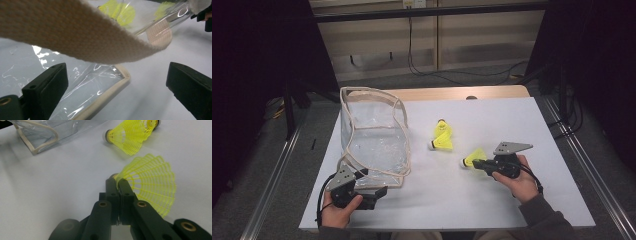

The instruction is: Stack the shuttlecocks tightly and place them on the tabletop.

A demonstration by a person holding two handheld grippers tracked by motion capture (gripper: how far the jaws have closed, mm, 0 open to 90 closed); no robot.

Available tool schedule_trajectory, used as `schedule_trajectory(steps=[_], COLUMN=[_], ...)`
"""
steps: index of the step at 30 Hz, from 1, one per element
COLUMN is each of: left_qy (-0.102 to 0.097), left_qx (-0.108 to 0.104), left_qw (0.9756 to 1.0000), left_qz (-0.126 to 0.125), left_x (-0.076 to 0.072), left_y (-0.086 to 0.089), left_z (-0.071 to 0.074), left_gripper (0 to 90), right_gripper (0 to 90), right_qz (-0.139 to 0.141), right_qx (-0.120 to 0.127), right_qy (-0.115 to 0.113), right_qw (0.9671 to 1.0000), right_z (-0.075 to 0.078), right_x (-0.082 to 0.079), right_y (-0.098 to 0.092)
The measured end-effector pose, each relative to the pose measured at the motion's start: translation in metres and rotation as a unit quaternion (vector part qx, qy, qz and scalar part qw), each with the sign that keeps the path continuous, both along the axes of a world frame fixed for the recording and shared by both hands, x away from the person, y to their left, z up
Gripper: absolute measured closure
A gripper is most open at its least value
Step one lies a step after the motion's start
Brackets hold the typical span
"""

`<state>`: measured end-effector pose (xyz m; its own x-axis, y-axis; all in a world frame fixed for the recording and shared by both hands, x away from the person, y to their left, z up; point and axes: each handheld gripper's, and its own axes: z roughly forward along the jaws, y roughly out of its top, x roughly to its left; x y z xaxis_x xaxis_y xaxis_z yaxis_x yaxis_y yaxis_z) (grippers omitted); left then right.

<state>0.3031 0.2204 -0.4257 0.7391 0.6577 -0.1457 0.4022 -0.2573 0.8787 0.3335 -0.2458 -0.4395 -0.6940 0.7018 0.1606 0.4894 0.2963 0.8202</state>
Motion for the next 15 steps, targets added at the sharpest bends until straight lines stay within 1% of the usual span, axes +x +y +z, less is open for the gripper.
schedule_trajectory(steps=[2,5,8,10,12,15], left_qy=[0.000,0.000,-0.001,-0.001,-0.001,-0.001], left_qx=[0.000,0.000,-0.001,0.002,-0.001,-0.002], left_qw=[1.0000,1.0000,1.0000,1.0000,1.0000,1.0000], left_qz=[0.001,0.000,0.000,0.000,0.000,0.001], left_x=[0.0000,-0.0001,0.0001,0.0002,0.0001,0.0000], left_y=[-0.0001,0.0000,-0.0001,0.0001,-0.0001,-0.0001], left_z=[0.0000,0.0000,-0.0001,0.0002,-0.0001,-0.0001], left_gripper=[3.9,3.9,3.9,3.9,3.9,3.9], right_gripper=[88.7,88.3,89.1,89.4,89.5,89.6], right_qz=[0.001,0.004,0.006,0.005,0.005,0.003], right_qx=[-0.002,-0.014,-0.014,-0.012,-0.011,0.002], right_qy=[0.000,0.005,0.007,0.007,0.007,0.008], right_qw=[1.0000,0.9999,0.9999,0.9999,0.9999,1.0000], right_z=[-0.0005,-0.0023,-0.0035,-0.0033,-0.0033,-0.0032], right_x=[-0.0004,-0.0009,-0.0011,-0.0009,-0.0006,0.0001], right_y=[-0.0007,-0.0011,-0.0016,-0.0015,-0.0016,-0.0026])
